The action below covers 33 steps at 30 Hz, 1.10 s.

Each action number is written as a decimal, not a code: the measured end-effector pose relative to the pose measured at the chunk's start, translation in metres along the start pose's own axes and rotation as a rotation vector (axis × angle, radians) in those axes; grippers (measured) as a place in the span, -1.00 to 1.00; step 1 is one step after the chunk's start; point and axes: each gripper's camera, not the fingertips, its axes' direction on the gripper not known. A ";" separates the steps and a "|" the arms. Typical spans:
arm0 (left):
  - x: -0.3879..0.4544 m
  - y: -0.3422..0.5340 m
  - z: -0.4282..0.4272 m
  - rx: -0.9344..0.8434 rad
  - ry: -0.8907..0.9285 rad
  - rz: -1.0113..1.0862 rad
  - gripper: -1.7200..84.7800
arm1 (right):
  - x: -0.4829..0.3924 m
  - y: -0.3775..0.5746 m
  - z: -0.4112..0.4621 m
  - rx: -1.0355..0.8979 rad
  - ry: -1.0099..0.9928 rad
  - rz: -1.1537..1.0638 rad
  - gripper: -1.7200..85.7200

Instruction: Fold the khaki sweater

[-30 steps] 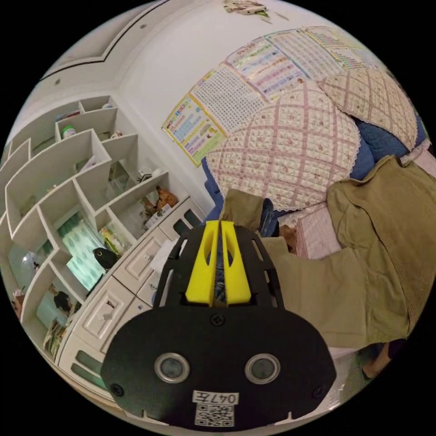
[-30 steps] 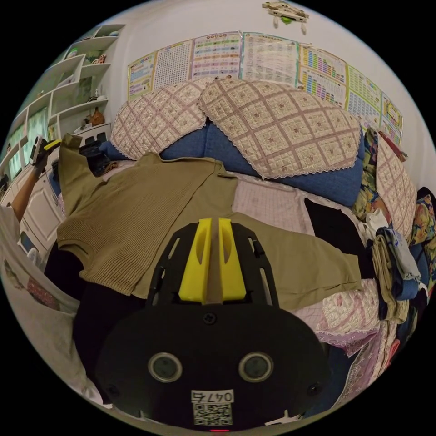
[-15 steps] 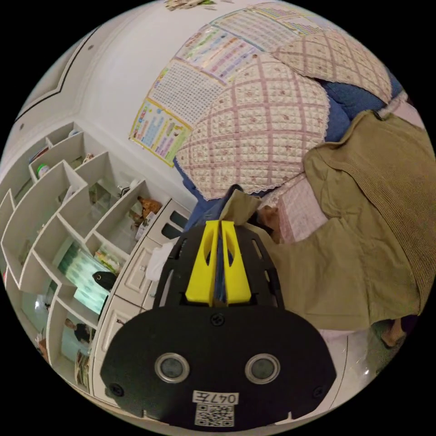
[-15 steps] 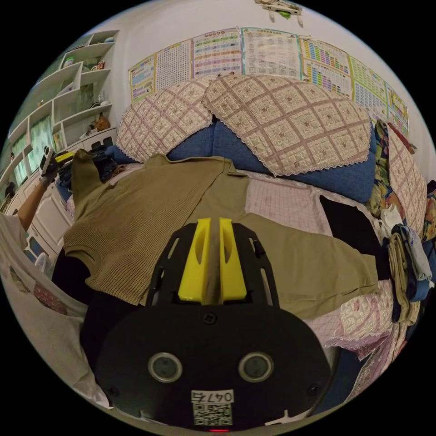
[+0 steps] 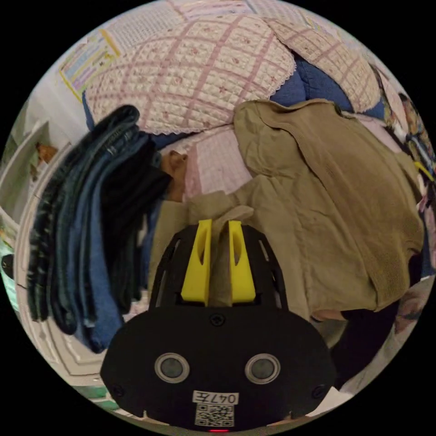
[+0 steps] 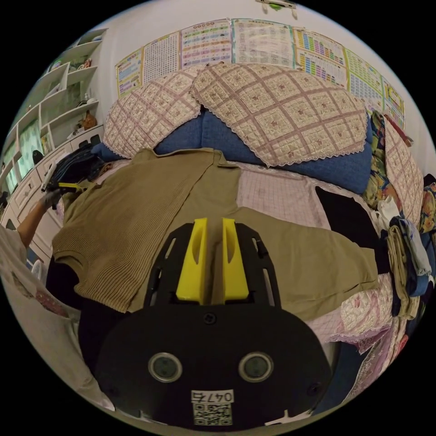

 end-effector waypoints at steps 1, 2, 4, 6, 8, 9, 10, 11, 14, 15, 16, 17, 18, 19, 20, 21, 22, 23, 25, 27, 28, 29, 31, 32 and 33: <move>-0.005 0.007 0.003 0.000 0.036 -0.015 -0.77 | -0.002 -0.001 0.007 -0.006 -0.003 0.002 -0.92; -0.013 0.022 0.007 0.007 0.095 -0.038 -0.74 | -0.004 -0.003 0.013 -0.015 -0.012 0.000 -0.92; -0.024 0.044 0.009 0.015 0.156 -0.059 -0.67 | -0.009 -0.005 0.024 -0.031 -0.030 -0.014 -0.92; -0.036 0.074 0.003 0.011 0.190 -0.076 -0.56 | -0.015 -0.006 0.034 -0.051 -0.038 -0.033 -0.92; -0.046 0.101 -0.006 0.018 0.212 -0.093 -0.50 | -0.020 -0.006 0.047 -0.075 -0.049 -0.049 -0.92; -0.054 0.121 -0.014 0.027 0.231 -0.116 -0.47 | -0.021 -0.006 0.049 -0.079 -0.052 -0.050 -0.92; -0.059 0.131 -0.018 0.033 0.242 -0.129 -0.46 | -0.021 -0.006 0.054 -0.087 -0.060 -0.050 -0.91; -0.067 0.153 -0.027 0.053 0.267 -0.157 -0.44 | -0.021 -0.006 0.058 -0.093 -0.069 -0.045 -0.91; -0.086 0.212 -0.054 0.122 0.337 -0.231 -0.42 | -0.017 -0.003 0.063 -0.109 -0.087 -0.017 -0.92; -0.092 0.235 -0.066 0.146 0.360 -0.257 -0.42 | -0.017 -0.003 0.063 -0.114 -0.088 -0.011 -0.92; -0.095 0.246 -0.071 0.155 0.369 -0.268 -0.42 | -0.015 -0.001 0.062 -0.122 -0.090 0.002 -0.92; -0.100 0.269 -0.082 0.163 0.377 -0.286 -0.42 | -0.013 0.001 0.059 -0.126 -0.089 0.012 -0.92; -0.102 0.290 -0.093 0.159 0.367 -0.297 -0.42 | -0.013 0.002 0.057 -0.127 -0.087 0.014 -0.92; -0.103 0.301 -0.099 0.154 0.356 -0.302 -0.42 | -0.012 0.004 0.052 -0.126 -0.079 0.017 -0.92; -0.104 0.321 -0.111 0.147 0.330 -0.314 -0.42 | -0.011 0.007 0.046 -0.124 -0.067 0.018 -0.92; -0.105 0.342 -0.125 0.143 0.310 -0.324 -0.43 | -0.010 0.008 0.043 -0.125 -0.059 0.021 -0.92; -0.105 0.352 -0.132 0.143 0.306 -0.330 -0.43 | -0.008 0.011 0.037 -0.132 -0.046 0.031 -0.92; -0.106 0.372 -0.146 0.148 0.308 -0.344 -0.43 | -0.006 0.014 0.030 -0.135 -0.041 0.045 -0.92; -0.106 0.403 -0.168 0.167 0.319 -0.371 -0.44 | -0.002 0.021 0.016 -0.117 -0.045 0.065 -0.92; -0.107 0.440 -0.196 0.187 0.340 -0.408 -0.45 | 0.000 0.028 0.000 -0.093 -0.045 0.080 -0.92; -0.107 0.448 -0.203 0.188 0.344 -0.415 -0.45 | 0.001 0.034 -0.011 -0.079 -0.038 0.086 -0.92; -0.108 0.462 -0.215 0.192 0.348 -0.428 -0.46 | 0.003 0.040 -0.021 -0.066 -0.024 0.093 -0.92; -0.108 0.480 -0.235 0.200 0.356 -0.442 -0.46 | 0.005 0.050 -0.038 -0.043 0.001 0.107 -0.91; -0.108 0.489 -0.247 0.207 0.367 -0.451 -0.46 | 0.007 0.058 -0.049 -0.026 0.022 0.118 -0.90; -0.109 0.496 -0.260 0.217 0.380 -0.460 -0.46 | 0.008 0.062 -0.054 -0.018 0.033 0.123 -0.89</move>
